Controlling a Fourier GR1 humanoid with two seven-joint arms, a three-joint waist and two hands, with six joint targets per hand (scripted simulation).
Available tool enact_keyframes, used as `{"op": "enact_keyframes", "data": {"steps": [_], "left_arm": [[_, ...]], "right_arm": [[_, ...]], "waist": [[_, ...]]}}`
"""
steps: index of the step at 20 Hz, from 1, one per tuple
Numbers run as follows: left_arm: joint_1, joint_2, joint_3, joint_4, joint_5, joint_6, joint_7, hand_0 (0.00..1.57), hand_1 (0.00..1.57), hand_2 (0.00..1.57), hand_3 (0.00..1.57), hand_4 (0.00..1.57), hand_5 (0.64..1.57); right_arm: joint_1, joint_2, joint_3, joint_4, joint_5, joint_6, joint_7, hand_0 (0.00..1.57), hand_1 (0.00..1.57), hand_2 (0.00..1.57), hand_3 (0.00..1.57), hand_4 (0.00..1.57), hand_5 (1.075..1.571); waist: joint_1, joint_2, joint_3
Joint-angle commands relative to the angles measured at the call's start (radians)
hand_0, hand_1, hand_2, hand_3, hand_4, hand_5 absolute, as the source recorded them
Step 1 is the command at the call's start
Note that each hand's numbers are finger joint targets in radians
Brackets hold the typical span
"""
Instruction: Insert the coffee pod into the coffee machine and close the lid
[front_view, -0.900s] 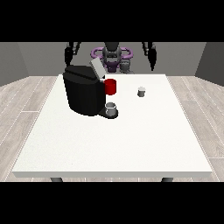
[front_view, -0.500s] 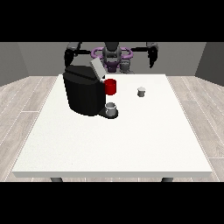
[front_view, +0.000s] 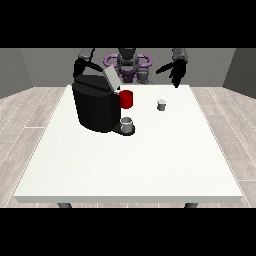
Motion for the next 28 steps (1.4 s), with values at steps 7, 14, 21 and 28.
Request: {"op": "enact_keyframes", "data": {"steps": [7,14,21,28], "left_arm": [[-0.162,0.05,-0.007,0.267,-0.139,-0.033,-0.017,0.0,0.0,0.0,0.0,0.0,1.571],[-0.223,0.072,-0.005,0.407,-0.225,-0.024,-0.095,0.0,0.0,0.0,0.0,0.0,1.571],[-0.293,0.013,-0.028,0.509,-0.368,0.168,-0.161,0.94,0.94,0.95,0.69,0.08,1.571],[-0.332,-0.03,-0.142,0.533,-0.522,0.18,-0.108,0.92,0.92,1.02,0.84,0.41,1.571]], "right_arm": [[-0.061,0.046,0.051,0.005,0.031,-0.027,0.046,0.0,0.0,0.0,0.0,0.0,1.571],[-0.081,0.06,0.03,0.103,-0.015,-0.049,0.015,0.0,0.0,0.0,0.0,0.0,1.571],[-0.155,0.036,-0.013,0.169,-0.02,-0.016,-0.022,0.0,0.0,0.0,0.0,0.0,1.571],[-0.217,0.042,-0.009,0.266,0.021,-0.042,0.032,0.0,0.0,0.0,0.0,0.0,1.571]], "waist": [[-0.062,0.075,-0.0002],[-0.028,0.104,0.0],[-0.038,0.147,-0.0002],[-0.003,0.116,0.0001]]}}
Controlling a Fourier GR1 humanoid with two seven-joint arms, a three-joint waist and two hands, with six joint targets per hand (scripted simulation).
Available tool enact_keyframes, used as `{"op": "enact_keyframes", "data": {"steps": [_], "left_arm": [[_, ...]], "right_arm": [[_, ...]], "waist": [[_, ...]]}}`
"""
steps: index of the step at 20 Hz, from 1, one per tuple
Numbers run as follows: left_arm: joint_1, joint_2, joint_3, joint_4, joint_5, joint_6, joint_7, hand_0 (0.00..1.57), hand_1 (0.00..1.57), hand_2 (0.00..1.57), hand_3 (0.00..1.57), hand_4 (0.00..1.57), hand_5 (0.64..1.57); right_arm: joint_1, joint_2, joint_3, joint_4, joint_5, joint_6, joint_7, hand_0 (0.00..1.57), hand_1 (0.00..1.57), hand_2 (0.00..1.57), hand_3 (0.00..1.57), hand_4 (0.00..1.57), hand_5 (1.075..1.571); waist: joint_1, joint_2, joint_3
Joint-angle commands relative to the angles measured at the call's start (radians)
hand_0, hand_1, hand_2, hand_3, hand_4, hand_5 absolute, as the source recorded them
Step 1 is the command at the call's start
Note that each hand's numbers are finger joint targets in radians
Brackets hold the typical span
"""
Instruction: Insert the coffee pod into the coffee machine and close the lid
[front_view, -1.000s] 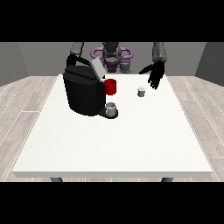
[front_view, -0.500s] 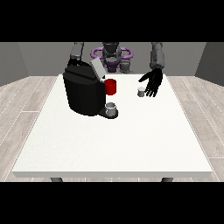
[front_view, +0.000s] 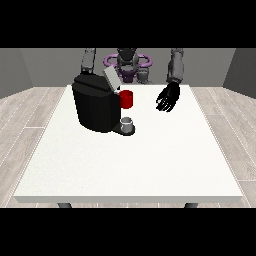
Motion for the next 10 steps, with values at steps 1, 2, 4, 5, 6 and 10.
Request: {"op": "enact_keyframes", "data": {"steps": [1,2,4,5,6,10], "left_arm": [[-0.023,-0.007,-0.037,0.072,-0.09,0.027,0.015,0.82,0.82,0.96,0.8,0.37,1.571],[-0.044,0.035,-0.022,0.09,-0.072,-0.037,-0.028,0.76,0.76,0.95,0.81,0.34,1.571],[-0.036,0.031,-0.058,0.094,-0.126,-0.013,-0.003,0.87,0.87,1.02,0.88,0.34,1.571],[-0.062,0.043,-0.056,0.104,-0.141,-0.014,-0.008,0.91,0.91,1.04,0.89,0.33,1.571],[-0.059,0.033,-0.057,0.124,-0.154,-0.001,-0.005,0.88,0.88,1.0,0.82,0.28,1.571],[-0.053,0.012,-0.062,0.201,-0.201,0.013,0.0,0.73,0.73,0.96,0.85,0.39,1.571]], "right_arm": [[-0.02,-0.007,-0.001,0.002,-0.013,0.026,0.027,0.0,0.0,0.0,0.0,0.0,1.571],[-0.012,0.0,0.002,0.011,-0.016,0.027,0.027,0.0,0.0,0.0,0.0,0.0,1.571],[-0.033,-0.022,-0.036,0.043,-0.043,0.045,-0.058,0.0,0.0,0.0,0.0,0.0,1.571],[-0.032,0.008,-0.005,0.065,-0.016,0.023,-0.079,0.0,0.0,0.0,0.0,0.0,1.571],[-0.025,-0.002,-0.026,0.071,-0.039,0.038,-0.066,0.0,0.0,0.0,0.0,0.0,1.571],[0.008,0.008,0.012,0.041,-0.016,0.026,-0.025,0.0,0.0,0.0,0.0,0.0,1.571]], "waist": [[-0.026,-0.011,0.0],[-0.022,-0.012,0.0],[-0.018,0.026,0.0004],[-0.007,0.036,0.0003],[-0.02,0.038,0.0002],[-0.034,-0.013,-0.0001]]}}
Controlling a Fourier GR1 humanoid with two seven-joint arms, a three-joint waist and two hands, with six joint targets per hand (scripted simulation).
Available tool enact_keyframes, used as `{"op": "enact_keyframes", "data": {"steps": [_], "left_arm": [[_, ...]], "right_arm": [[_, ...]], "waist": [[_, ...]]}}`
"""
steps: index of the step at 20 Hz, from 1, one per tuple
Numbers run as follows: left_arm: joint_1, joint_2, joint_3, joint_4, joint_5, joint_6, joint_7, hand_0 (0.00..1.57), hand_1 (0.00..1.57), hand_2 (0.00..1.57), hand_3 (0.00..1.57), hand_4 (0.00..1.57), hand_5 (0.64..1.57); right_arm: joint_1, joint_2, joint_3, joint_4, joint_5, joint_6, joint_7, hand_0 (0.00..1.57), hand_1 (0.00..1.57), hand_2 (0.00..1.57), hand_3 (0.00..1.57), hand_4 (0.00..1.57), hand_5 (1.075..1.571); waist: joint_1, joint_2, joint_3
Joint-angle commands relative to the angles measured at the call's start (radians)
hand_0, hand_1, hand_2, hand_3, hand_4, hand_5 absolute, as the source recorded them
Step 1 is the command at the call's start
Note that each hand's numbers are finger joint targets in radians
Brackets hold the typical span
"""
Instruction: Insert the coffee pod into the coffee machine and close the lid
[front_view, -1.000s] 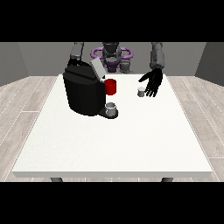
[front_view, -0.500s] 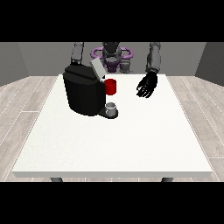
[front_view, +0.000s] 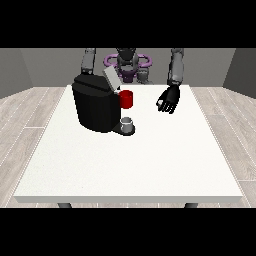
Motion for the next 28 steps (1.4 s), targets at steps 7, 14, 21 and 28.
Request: {"op": "enact_keyframes", "data": {"steps": [7,14,21,28], "left_arm": [[-0.076,-0.029,0.033,0.095,-0.054,-0.003,-0.036,1.15,1.15,1.26,1.16,0.47,1.571],[-0.105,-0.057,0.11,0.056,0.069,-0.139,-0.107,1.45,1.45,1.43,1.36,0.52,1.571],[-0.202,-0.105,0.073,-0.036,0.057,-0.304,-0.026,1.4,1.4,1.39,1.33,0.54,1.571],[-0.311,-0.06,0.144,-0.005,0.071,-0.359,0.008,1.42,1.42,1.4,1.33,0.53,1.571]], "right_arm": [[-0.004,-0.059,-0.031,0.053,0.014,-0.02,-0.003,0.0,0.0,0.0,0.0,0.0,1.571],[0.065,-0.013,0.012,0.108,0.067,-0.069,-0.013,0.0,0.0,0.0,0.0,0.0,1.571],[0.022,0.001,-0.02,0.201,0.058,-0.09,-0.032,0.0,0.0,0.0,0.0,0.0,1.571],[-0.005,0.01,0.028,0.134,0.05,-0.092,0.012,0.0,0.0,0.0,0.0,0.0,1.571]], "waist": [[-0.009,-0.022,-0.0029],[0.033,-0.109,-0.0026],[0.069,-0.159,-0.0022],[-0.003,-0.132,-0.0025]]}}
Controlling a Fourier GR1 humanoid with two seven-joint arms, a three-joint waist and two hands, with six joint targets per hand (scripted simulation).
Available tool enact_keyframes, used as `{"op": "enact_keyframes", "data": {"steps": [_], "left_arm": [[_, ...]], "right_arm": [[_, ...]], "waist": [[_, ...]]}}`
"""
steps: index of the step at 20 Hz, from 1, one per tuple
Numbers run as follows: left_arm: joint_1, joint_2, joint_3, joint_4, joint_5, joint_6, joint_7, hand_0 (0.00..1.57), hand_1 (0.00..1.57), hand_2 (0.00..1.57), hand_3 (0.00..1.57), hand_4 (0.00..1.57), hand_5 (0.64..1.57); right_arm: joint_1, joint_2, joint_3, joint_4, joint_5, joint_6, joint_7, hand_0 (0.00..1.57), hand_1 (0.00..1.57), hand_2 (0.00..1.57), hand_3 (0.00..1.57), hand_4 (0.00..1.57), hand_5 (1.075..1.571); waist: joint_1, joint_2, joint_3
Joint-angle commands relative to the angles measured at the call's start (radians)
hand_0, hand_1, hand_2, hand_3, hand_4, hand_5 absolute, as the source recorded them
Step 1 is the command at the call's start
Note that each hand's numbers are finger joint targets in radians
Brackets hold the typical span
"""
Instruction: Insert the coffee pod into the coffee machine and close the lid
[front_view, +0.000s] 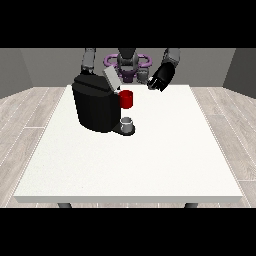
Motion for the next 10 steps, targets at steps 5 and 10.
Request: {"op": "enact_keyframes", "data": {"steps": [5,10], "left_arm": [[-0.149,0.027,0.068,-0.006,0.035,-0.088,0.057,1.42,1.42,1.42,1.38,0.54,1.571],[-0.284,0.04,0.143,0.032,0.071,-0.105,0.137,1.23,1.23,1.26,1.27,0.5,1.571]], "right_arm": [[0.008,0.0,0.009,-0.037,-0.031,0.056,-0.03,0.0,0.0,0.0,0.0,0.0,1.571],[-0.082,0.011,0.021,-0.075,-0.017,0.043,-0.009,0.0,0.0,0.0,0.0,0.0,1.571]], "waist": [[-0.073,-0.001,0.0001],[-0.124,0.066,0.0001]]}}
